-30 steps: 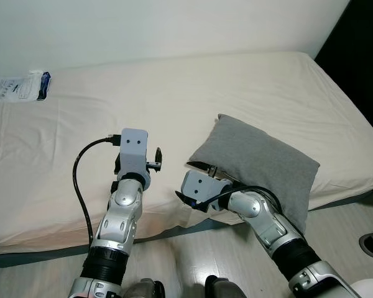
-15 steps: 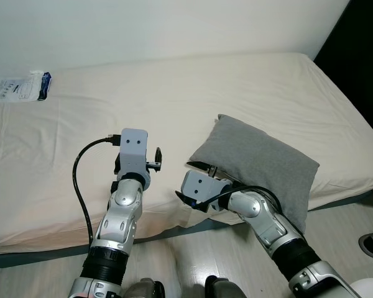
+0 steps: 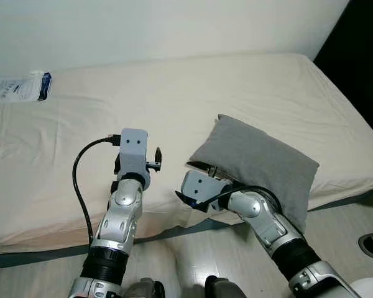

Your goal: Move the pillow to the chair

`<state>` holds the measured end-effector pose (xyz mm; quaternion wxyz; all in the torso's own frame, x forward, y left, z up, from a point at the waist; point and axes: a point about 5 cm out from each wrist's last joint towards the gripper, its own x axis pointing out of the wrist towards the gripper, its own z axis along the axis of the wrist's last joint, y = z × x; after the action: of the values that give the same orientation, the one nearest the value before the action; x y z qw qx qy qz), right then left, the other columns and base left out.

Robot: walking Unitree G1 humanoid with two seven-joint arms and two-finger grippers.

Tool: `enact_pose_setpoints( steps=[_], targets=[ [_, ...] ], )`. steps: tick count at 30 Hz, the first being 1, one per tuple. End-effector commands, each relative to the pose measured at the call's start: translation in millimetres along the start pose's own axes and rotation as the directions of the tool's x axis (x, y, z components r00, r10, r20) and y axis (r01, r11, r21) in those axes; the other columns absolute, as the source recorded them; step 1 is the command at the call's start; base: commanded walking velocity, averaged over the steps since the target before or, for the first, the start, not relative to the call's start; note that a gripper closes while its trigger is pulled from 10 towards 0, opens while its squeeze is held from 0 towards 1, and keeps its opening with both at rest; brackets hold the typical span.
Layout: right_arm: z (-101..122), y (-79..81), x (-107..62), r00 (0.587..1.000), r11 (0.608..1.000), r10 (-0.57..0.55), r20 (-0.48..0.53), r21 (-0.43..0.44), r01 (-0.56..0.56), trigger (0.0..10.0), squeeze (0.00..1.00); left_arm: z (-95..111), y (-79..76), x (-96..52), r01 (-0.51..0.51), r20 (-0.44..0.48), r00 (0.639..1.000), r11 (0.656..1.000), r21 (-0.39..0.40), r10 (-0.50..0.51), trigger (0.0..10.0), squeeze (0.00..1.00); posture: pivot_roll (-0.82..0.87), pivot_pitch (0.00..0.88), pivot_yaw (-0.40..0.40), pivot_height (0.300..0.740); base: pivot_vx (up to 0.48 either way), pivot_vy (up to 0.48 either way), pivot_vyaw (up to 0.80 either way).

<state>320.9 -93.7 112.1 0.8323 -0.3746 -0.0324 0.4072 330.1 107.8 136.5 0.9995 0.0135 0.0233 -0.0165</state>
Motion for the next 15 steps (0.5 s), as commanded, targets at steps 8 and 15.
enact_pose_setpoints(
  steps=[8, 15],
  targets=[
    [0.9, 0.4, -0.8, 1.000, 1.000, 0.000, 0.010, 0.008, 0.000, 10.0, 0.00, -5.6, -0.4, -0.4, -0.001, -0.022, 1.000, 1.000, -0.004, 0.001, 10.0, 0.00, -0.04, 0.238, 0.017, 0.740, 0.000, 0.000, 0.00],
    [1.0, 0.4, -0.4, 1.000, 1.000, 0.001, 0.010, 0.009, -0.001, 10.0, 0.00, -5.3, -0.2, 0.0, -0.002, -0.021, 1.000, 1.000, -0.004, 0.002, 10.0, 0.00, -0.04, 0.238, 0.017, 0.740, 0.000, 0.000, 0.00]
  ],
)
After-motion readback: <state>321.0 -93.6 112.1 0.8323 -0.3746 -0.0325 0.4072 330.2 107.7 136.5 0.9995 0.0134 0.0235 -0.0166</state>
